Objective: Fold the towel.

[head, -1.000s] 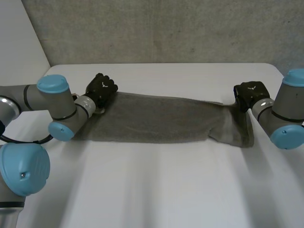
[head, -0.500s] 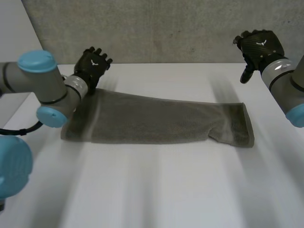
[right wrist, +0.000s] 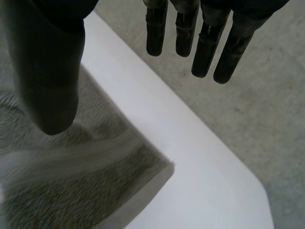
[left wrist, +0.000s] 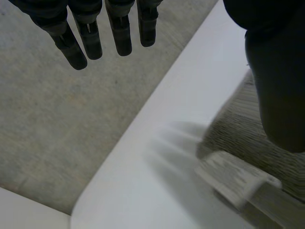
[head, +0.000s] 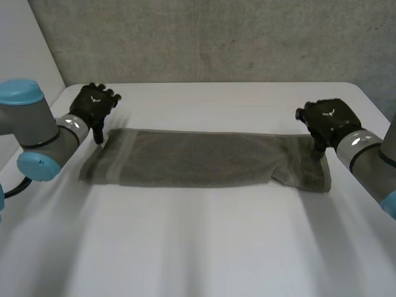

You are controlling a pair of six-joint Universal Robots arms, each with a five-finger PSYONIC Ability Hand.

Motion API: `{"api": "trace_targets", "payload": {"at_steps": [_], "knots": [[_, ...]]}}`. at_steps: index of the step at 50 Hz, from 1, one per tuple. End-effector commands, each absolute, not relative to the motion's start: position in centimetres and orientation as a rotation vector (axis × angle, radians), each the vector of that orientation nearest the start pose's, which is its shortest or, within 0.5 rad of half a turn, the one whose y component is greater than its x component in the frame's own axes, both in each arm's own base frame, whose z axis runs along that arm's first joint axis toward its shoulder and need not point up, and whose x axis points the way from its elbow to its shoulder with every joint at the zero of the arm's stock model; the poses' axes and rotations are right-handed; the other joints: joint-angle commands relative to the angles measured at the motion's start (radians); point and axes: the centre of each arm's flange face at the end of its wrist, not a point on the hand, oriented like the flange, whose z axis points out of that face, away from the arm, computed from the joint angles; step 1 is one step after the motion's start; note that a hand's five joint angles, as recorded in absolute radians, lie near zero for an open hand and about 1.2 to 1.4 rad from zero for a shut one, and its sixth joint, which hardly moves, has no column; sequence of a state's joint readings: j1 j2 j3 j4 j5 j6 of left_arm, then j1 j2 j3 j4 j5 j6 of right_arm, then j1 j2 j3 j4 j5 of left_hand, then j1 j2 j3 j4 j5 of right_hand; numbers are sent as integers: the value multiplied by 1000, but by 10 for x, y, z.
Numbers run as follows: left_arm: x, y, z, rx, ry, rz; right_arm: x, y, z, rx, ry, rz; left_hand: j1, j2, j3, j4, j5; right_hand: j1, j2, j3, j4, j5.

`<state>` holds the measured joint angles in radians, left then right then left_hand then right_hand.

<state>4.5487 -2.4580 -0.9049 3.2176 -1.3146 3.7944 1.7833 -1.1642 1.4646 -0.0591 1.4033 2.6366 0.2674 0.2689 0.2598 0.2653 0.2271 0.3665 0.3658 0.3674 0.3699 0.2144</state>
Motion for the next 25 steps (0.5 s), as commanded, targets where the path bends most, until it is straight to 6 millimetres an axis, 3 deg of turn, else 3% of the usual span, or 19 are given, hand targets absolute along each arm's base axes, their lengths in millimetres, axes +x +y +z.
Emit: {"api": "trace_targets", "payload": {"at_steps": [1, 9, 15, 20, 25], "knots": [[-224, -400, 148, 1182, 2111, -1867, 200, -335, 171, -924, 2430, -1828, -48, -49, -40, -46, -182, 100, 101, 99, 96, 77], [-216, -365, 136, 1206, 2199, -1779, 191, -339, 139, -823, 2500, -1670, -27, -29, -20, -25, -162, 188, 189, 187, 185, 166], [-211, -356, 129, 1203, 2234, -1741, 189, -341, 130, -820, 2514, -1635, -27, -29, -20, -25, -162, 265, 265, 264, 261, 242], [-209, -352, 123, 1202, 2237, -1735, 185, -346, 127, -821, 2523, -1649, -27, -29, -20, -25, -162, 730, 731, 729, 727, 708], [-210, -351, 124, 1202, 2235, -1736, 176, -352, 128, -822, 2546, -1676, -27, -29, -20, -25, -162, 1030, 1030, 1029, 1026, 1007]]}}
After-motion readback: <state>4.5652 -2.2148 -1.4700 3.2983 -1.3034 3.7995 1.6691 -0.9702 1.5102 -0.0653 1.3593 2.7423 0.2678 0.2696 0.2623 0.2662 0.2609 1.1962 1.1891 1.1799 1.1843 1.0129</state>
